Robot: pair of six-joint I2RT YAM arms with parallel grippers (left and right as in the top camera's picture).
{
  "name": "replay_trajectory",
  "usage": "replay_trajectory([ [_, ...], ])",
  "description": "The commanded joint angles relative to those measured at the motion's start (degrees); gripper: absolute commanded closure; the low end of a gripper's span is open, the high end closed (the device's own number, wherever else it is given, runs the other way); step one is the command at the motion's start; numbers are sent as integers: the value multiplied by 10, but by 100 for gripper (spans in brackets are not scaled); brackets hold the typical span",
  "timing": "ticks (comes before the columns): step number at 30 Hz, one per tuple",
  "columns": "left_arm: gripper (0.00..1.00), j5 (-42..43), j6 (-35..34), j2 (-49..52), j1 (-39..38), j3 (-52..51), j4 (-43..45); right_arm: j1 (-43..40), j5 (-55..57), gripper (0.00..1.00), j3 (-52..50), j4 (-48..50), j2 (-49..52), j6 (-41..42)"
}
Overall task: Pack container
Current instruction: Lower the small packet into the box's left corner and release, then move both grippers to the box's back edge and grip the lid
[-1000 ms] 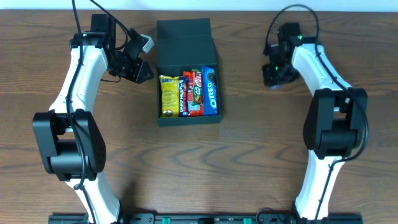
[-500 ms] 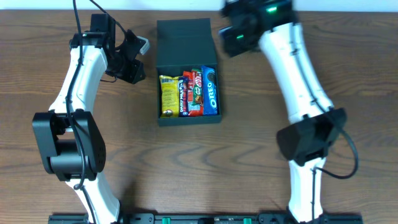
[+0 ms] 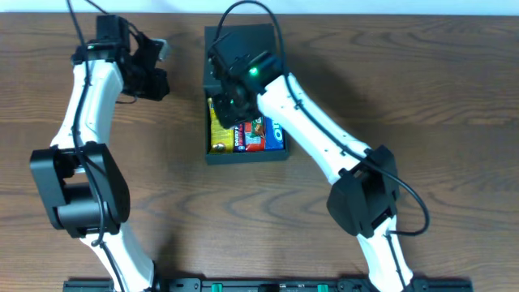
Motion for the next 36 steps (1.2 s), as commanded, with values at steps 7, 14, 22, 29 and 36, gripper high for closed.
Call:
replay_trajectory([
  [7,75,82,-26,-16,31,11,1,21,10,36,-21,30,-1,60],
  [14,69,132,-23,-16,34,11,-10,-1,10,30,14,21,-9,41],
  [22,93,268,-31,-15,33,11,28,-96,140,29,86,24,-65,-63],
  [29,94,203,-302,2,9,11,163,-226,25,99,69,86,-28,-86],
  [36,94,162,-437,90,-32,84,253,-335,-217,99,73,222,88,-38],
])
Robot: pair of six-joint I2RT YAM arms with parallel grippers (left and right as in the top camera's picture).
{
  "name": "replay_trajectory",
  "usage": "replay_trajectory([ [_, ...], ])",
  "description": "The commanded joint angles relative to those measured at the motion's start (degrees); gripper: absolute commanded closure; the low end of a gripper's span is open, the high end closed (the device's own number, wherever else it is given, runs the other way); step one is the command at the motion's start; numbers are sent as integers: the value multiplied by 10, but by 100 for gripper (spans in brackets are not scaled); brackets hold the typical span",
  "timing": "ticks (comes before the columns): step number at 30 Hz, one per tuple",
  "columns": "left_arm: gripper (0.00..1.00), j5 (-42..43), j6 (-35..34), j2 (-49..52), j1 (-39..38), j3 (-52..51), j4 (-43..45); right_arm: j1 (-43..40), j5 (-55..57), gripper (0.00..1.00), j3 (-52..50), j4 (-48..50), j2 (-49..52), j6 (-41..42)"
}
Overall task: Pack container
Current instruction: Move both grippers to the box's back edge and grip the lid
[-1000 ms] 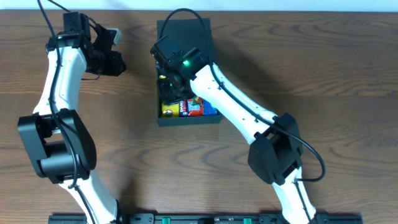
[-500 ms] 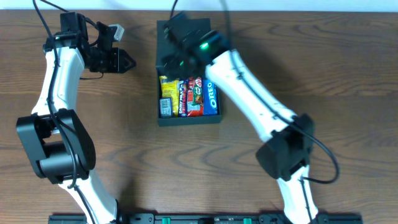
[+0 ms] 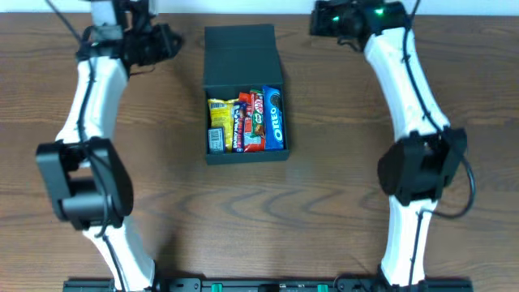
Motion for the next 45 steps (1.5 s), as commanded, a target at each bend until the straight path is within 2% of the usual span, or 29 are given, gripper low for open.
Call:
replay_trajectory([
  [1,94,-10,-92,81,-9,75,-17,-30,-158,98,4,16,76,34],
  [4,94,24,-114,158,-9,162,-59,-40,-201,98,21,2,124,29],
  [8,94,1,-119,202,-9,221,-99,-36,-209,98,23,-37,158,-6],
  [11,94,-39,-120,203,-9,222,-124,-28,-211,98,23,-55,170,-21],
  [16,94,-47,-108,220,-9,222,-177,-13,-214,98,23,-38,186,-21],
  [39,94,-55,-119,248,-19,219,-200,16,-217,98,23,-4,206,-3],
  [45,94,-31,-119,261,-19,219,-200,16,-217,99,23,2,206,-3],
])
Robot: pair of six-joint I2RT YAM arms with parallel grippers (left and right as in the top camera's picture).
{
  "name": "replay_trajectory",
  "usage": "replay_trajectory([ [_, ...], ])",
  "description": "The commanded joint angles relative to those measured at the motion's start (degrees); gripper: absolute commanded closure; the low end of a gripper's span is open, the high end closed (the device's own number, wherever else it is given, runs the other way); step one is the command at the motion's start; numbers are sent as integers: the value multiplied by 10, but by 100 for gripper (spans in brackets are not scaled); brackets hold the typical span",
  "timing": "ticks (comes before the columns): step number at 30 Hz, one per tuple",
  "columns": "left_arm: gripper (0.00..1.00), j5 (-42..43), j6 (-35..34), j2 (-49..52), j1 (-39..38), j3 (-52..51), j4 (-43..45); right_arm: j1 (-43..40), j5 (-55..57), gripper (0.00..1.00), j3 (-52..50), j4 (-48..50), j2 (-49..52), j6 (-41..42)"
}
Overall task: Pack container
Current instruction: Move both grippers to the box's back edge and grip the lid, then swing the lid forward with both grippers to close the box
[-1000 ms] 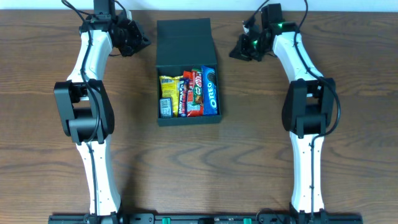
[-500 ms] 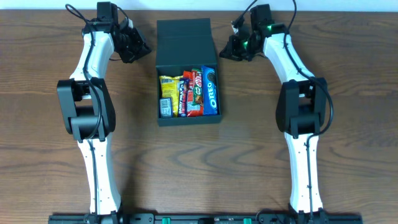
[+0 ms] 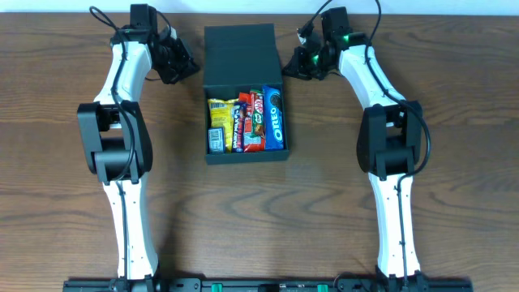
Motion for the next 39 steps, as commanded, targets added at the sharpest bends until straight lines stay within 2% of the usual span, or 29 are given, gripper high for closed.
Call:
replay_trajectory([
  [1,94,7,0,18,-1,12,-2,8,-9,99,11,5,12,3],
  [12,94,24,1,25,-14,12,7,20,-35,98,11,25,23,3],
  [16,94,78,13,25,-14,12,48,20,-82,99,11,50,23,3],
  [28,94,188,78,24,6,15,93,-11,-258,98,11,155,23,-3],
  [39,94,293,125,23,26,94,99,-21,-353,98,70,179,13,-14],
])
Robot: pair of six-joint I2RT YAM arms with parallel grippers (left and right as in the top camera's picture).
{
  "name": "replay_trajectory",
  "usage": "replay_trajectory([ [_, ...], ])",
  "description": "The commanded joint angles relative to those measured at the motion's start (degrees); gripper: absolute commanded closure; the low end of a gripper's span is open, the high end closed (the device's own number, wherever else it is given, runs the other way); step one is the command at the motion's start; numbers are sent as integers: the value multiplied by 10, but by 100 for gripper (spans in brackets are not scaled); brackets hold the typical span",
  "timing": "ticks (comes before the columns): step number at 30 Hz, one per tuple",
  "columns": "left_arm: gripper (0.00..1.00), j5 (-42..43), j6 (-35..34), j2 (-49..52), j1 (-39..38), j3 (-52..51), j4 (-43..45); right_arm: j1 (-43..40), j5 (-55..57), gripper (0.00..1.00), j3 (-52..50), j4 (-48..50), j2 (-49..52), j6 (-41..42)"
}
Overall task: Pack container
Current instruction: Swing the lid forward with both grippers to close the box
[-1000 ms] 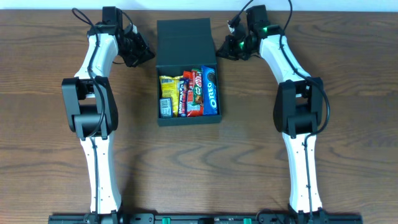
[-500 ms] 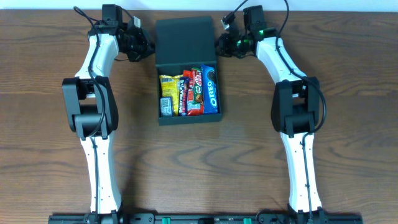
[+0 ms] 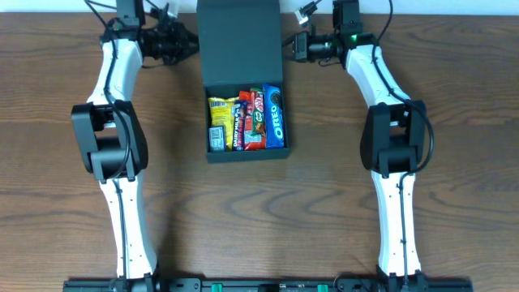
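A black box stands mid-table holding snack packs: a yellow bag, red bars and a blue Oreo pack. Its hinged black lid is lifted off the table behind it and looms large toward the overhead camera. My left gripper is at the lid's left edge and my right gripper at its right edge. Each seems closed on that edge, though the fingertips are small and dark against the lid.
Brown wooden table all around the box. The white far wall edge runs just behind the lid. Both arms reach up along the table's left and right sides.
The lid lay flat behind the box with a gripper beside each edge. Now the lid is raised, and both grippers sit further back and tight against its sides.
My right gripper was over the box's contents while the left hovered at the far left. Then both were drawn back to the far corners, snacks all in the box. They came in beside the flat lid, and now the lid is raised between them.
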Motion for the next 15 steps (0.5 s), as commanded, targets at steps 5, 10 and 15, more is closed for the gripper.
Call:
replay_trajectory([
  [5,94,86,35,6,-6,78,0,2,-64,98,80,2,-22,-23],
  [10,94,98,103,3,-8,122,-66,3,-91,98,90,-3,-49,-42],
  [15,94,70,212,-16,-8,167,-184,4,-93,98,90,-63,-83,-97],
])
